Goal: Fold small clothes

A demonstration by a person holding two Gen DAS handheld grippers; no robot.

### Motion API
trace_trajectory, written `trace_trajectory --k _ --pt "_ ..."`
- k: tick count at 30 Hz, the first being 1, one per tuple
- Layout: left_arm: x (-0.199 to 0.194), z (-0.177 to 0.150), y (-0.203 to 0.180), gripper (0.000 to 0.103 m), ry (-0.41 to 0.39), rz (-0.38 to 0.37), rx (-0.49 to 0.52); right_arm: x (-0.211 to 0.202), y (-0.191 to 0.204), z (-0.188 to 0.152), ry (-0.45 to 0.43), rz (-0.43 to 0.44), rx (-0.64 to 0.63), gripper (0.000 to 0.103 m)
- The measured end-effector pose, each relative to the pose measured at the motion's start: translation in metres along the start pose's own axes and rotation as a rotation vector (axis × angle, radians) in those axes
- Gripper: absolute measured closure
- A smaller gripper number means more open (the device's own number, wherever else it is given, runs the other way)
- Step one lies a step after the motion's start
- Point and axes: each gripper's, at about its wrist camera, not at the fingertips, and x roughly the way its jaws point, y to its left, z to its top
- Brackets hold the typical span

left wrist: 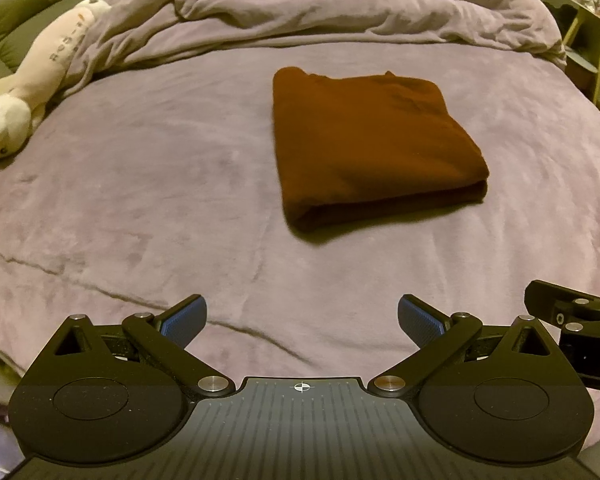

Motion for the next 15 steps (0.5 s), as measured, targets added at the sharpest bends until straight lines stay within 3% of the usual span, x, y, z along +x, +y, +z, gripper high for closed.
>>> trace_trajectory --k 15 --pt "0.0002 -0.001 0.0027 0.0 -0.006 0.016 0.008 0.0007 -0.0025 -0.0026 -0.003 -0.004 0.008 0.004"
